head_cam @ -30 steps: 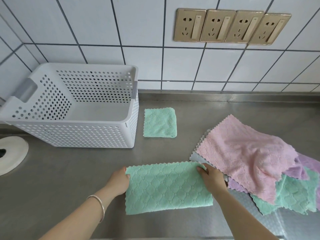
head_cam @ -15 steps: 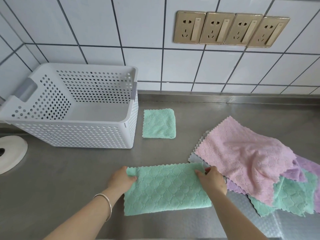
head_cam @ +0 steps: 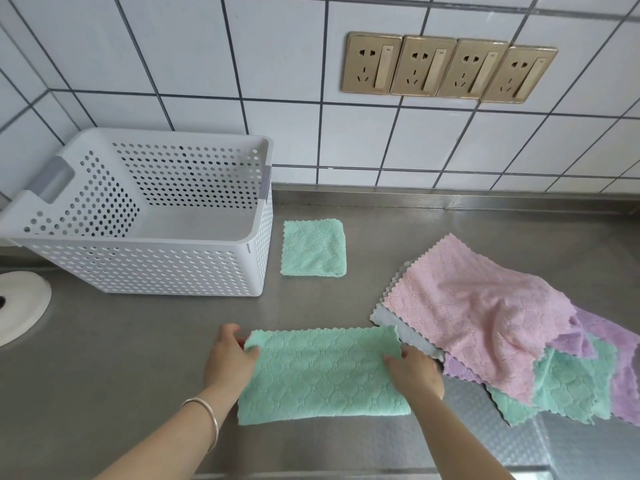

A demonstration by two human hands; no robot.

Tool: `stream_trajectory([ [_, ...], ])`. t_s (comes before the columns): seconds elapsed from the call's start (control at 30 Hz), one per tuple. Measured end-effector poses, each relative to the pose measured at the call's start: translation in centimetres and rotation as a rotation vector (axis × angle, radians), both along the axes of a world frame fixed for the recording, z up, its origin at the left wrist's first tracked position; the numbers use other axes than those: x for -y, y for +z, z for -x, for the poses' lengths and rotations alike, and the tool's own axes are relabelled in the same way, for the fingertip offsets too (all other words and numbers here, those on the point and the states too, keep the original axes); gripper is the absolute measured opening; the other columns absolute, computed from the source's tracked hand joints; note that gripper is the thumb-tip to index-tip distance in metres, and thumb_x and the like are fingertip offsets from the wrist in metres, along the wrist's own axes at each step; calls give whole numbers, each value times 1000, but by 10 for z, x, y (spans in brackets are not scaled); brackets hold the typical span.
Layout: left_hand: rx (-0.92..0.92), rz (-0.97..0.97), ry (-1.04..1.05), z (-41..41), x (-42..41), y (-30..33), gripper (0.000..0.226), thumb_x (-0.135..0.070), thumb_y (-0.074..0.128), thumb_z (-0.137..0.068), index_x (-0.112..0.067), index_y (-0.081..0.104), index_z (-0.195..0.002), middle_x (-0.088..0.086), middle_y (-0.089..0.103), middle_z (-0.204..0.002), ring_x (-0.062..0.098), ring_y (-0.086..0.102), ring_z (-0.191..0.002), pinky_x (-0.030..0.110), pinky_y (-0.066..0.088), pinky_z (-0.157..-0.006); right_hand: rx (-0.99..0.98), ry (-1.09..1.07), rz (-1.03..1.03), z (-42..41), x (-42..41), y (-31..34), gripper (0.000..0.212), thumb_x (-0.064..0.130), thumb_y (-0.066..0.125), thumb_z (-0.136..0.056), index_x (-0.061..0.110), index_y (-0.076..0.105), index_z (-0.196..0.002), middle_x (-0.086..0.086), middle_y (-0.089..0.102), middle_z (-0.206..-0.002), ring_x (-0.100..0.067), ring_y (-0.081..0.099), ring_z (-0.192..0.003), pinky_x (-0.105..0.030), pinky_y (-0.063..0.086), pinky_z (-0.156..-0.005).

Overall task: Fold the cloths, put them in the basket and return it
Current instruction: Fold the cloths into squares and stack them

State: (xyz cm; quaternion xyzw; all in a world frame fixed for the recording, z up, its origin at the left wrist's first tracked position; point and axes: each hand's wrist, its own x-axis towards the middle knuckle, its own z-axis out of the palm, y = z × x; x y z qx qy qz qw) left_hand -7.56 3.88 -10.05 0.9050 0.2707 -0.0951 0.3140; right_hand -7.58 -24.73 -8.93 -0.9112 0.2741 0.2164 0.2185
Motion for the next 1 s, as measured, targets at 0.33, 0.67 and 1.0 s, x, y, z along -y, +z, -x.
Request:
stream_trajectory([
  [0.33, 115, -460, -1068, 47, 83, -7, 58, -61, 9, -91, -37, 4, -143, -5, -5, -157, 29, -11, -144, 56, -6, -113, -160, 8, -57, 30, -3, 9, 31, 46, 44, -81, 20, 60, -88, 3, 61, -82, -18, 60, -83, -27, 43, -66],
  [0.67, 139, 45, -769, 34, 101, 17, 50, -41, 50, -89, -29, 39, -136, -8, 30, -149, 12, 26, -139, 27, 16, -116, 187, 98, -20, 49, -30, 32, 10, 23, 51, -80, 21, 42, -83, 4, 50, -79, -20, 49, -76, -28, 36, -64],
  [1.0, 196, 354, -336, 4, 110, 68, 9, -36, 65, -81, -31, 57, -81, -14, 66, -87, 5, 61, -87, 16, 40, -75, 596, 338, -3, 49, -80, 33, 26, 12, 75, -59, 13, 55, -75, -1, 60, -60, -24, 58, -43, -24, 26, -40],
])
